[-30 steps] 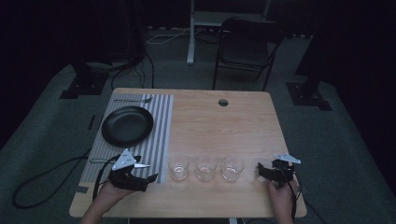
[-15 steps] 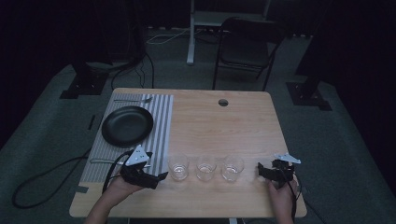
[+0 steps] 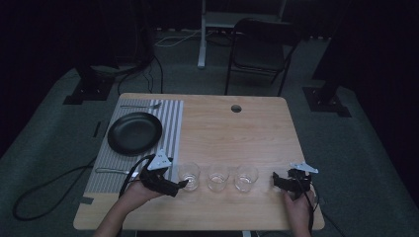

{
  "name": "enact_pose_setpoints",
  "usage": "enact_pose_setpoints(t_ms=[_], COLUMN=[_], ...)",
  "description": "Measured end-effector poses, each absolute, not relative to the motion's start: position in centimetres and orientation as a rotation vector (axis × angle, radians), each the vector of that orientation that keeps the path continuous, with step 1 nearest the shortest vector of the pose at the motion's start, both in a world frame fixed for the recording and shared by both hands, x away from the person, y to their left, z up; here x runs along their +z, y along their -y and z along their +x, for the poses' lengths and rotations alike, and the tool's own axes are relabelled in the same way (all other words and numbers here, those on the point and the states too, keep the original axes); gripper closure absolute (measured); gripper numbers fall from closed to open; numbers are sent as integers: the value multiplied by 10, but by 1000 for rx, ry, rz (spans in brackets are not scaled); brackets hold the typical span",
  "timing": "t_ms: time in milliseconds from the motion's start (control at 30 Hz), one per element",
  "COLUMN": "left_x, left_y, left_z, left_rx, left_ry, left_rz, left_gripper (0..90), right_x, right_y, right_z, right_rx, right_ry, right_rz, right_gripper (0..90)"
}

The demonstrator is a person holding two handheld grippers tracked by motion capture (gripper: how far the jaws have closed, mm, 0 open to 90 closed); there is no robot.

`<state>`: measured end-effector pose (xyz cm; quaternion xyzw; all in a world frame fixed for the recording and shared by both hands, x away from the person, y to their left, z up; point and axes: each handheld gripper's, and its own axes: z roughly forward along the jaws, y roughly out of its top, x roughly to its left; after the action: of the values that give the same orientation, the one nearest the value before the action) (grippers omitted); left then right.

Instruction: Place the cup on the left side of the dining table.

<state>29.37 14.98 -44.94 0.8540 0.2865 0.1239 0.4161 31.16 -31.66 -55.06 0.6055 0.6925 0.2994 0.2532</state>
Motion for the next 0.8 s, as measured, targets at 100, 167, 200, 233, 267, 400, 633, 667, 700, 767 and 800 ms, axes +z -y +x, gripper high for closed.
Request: enact_pose_setpoints(t_ms=[100,167,200,233,267,400,633,667,700,767,800], left_x=[-451,-450,-449,-449,-448,-446,-445,-446,-446,-447,-447], left_y=[-142,-136,-134,-132,-130,-121,-106,-103,-102,-98,-96], left_z=[297,298,299,300,300,303,309,310,311,312,313], left_rx=[301,304,298,295,301,287,285,284,279,271,273], left_ry=[-700,-687,-679,-673,-669,-646,-602,-599,-597,-587,-586], left_rz=[2168,2180,2185,2183,2187,2199,2256,2261,2263,2272,2274], left_gripper=[41,40,40,40,40,40,41,41,40,41,41], right_x=[-551,-551,-551,-551,-551,-551,-551,-551,-551,-551,-551], right_y=[317,317,317,317,317,317,317,317,317,317,317], right_z=[312,312,312,312,312,312,312,312,312,312,312], right_rx=[814,814,814,814,814,814,814,814,814,814,814], right_ry=[-1882,-1882,-1883,-1882,-1882,-1882,-1882,-1882,-1882,-1882,-1882], right_rz=[1646,1646,1646,1646,1646,1647,1646,1647,1647,1647,1647], right_gripper=[119,119,119,119,119,119,119,119,119,119,119])
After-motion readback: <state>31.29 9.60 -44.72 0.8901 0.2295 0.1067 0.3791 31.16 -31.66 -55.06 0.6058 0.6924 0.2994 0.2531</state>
